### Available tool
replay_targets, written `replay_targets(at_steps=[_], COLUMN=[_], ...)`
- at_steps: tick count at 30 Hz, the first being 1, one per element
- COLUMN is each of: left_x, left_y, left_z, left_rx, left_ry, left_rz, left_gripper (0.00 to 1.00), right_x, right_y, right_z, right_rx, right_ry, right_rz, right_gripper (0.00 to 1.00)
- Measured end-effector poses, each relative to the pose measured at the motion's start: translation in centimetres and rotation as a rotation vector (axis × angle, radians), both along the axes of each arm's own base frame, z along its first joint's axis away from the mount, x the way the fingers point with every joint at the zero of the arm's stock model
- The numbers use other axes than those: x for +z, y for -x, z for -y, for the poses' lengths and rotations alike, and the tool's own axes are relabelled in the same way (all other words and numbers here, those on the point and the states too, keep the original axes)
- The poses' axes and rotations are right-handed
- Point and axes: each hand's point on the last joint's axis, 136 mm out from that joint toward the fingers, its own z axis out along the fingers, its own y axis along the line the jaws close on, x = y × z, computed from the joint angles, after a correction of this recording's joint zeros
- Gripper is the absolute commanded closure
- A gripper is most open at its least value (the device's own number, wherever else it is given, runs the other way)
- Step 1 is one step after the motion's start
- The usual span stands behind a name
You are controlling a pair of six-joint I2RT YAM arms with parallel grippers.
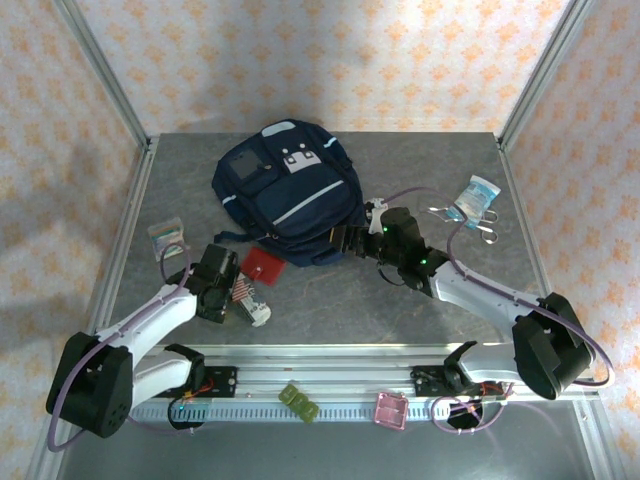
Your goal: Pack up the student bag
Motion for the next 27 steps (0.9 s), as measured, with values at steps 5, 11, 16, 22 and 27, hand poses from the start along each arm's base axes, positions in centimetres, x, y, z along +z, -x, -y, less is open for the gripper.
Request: replay_targets(at_steps=[5, 11, 16, 22, 27], left_x=[0.0, 0.1, 0.4, 2.4, 1.5], left_y=[-0.6, -1.1, -1.3, -1.8, -1.1], left_z=[0.4, 0.9, 0.9, 1.8, 3.3], left_rx=[-0.094, -0.209, -0.277, -0.375, -0.510], left_ry=[-0.033, -0.063, -0.090, -0.117, -0.159], left_rz=[-0.042, -0.059, -0.044, 0.040, -0.006], left_gripper=[0.01, 0.01, 0.01, 0.01, 0.01], right_x=[0.0, 0.0, 0.0, -0.1, -0.8], right_y=[-0.2, -0.3, -0.3, -0.3, -0.4], right_z=[0.2, 0.3, 0.3, 0.3, 0.2], right_rx=[-0.014, -0.025, -0.026, -0.028, -0.031], right_ry=[0.002, 0.004, 0.002, 0.001, 0.009], right_rz=[0.003, 0.003, 0.000, -0.005, -0.025], right_gripper=[0.29, 0.29, 0.29, 0.30, 0.30])
